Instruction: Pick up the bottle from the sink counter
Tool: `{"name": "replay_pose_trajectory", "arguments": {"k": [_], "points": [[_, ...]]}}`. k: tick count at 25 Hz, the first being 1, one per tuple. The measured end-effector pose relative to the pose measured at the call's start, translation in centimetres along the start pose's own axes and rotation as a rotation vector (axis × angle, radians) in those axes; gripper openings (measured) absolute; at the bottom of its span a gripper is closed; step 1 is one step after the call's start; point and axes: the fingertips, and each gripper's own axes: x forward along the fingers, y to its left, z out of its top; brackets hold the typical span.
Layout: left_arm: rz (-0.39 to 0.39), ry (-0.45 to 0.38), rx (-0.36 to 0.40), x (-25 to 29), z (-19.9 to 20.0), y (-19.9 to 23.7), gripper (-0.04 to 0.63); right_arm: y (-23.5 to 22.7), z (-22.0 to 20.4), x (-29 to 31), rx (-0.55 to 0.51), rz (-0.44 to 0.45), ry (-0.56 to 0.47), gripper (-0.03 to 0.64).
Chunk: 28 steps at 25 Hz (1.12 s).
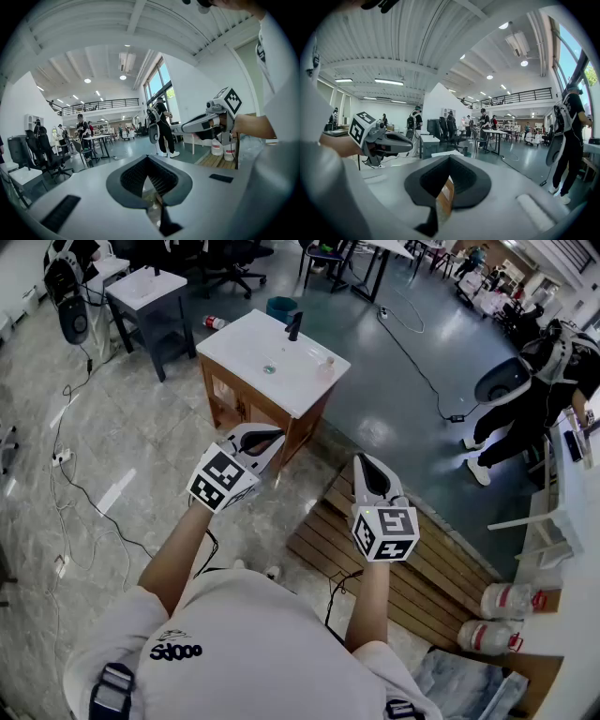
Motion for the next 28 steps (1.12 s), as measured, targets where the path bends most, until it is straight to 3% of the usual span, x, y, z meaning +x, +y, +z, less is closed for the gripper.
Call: {"name": "replay_pose_trajectory", "arguments": {"k": [11,20,28], "points": [[0.018,0.003,-0.005,1.3,0.1,-0.2,0.000,-1.7,0.0,-0.1,0.045,0.018,-0.048,0.009],[0.060,-0.006,-0.034,2.2,-0.1,0.5,-0.002,-2.6,-0.9,1.1,0.040,0.054,-0.022,0.009],[0.055,0.008,-0.030,5.2,-0.9,2.5,0.000,-5.7,-1.5,3.8,0.084,0.009,-0.015,0.011]]}}
